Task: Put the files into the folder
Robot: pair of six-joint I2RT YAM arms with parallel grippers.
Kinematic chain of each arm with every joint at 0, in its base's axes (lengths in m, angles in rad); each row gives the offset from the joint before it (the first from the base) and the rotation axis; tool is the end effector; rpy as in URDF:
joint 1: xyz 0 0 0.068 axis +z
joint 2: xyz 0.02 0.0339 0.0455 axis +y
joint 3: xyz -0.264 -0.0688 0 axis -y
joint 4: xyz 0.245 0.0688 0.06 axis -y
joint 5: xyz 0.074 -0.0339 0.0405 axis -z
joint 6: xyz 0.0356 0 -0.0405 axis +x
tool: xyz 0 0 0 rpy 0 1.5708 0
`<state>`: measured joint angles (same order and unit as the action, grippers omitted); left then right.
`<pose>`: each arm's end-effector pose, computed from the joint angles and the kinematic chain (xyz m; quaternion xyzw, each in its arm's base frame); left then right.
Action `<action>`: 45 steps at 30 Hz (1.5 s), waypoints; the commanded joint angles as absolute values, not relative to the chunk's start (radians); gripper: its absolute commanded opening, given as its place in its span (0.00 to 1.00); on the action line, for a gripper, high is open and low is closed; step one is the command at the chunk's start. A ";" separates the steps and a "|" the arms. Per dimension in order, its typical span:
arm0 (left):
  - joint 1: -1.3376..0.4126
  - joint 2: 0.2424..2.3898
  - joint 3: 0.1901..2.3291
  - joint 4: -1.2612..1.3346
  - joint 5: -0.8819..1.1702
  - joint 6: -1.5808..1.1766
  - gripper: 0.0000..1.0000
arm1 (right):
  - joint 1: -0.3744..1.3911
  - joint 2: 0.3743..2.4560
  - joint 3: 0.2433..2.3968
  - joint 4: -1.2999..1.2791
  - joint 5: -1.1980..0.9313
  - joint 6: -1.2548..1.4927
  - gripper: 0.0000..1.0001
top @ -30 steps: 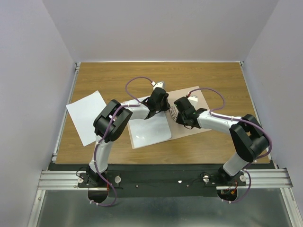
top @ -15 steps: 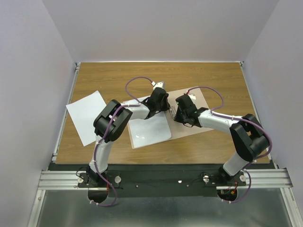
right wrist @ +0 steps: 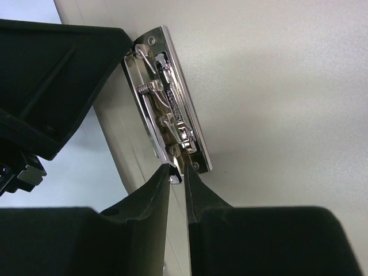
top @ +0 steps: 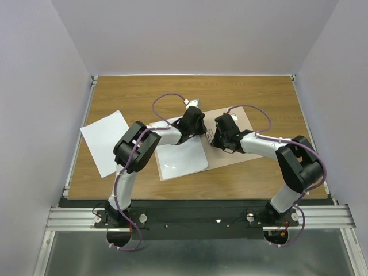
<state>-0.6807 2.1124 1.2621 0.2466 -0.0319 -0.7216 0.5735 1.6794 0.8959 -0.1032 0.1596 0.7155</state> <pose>0.3528 -0.2842 0.1330 -0.0255 0.8849 -0.2891 0.3643 0.2832 0.1762 0.1610 0.0933 0.9348 0.1408 0.3124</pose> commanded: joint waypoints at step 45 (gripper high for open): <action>-0.692 2.218 1.230 0.028 0.031 -0.652 0.00 | 0.637 1.970 0.977 -0.408 0.592 0.799 0.01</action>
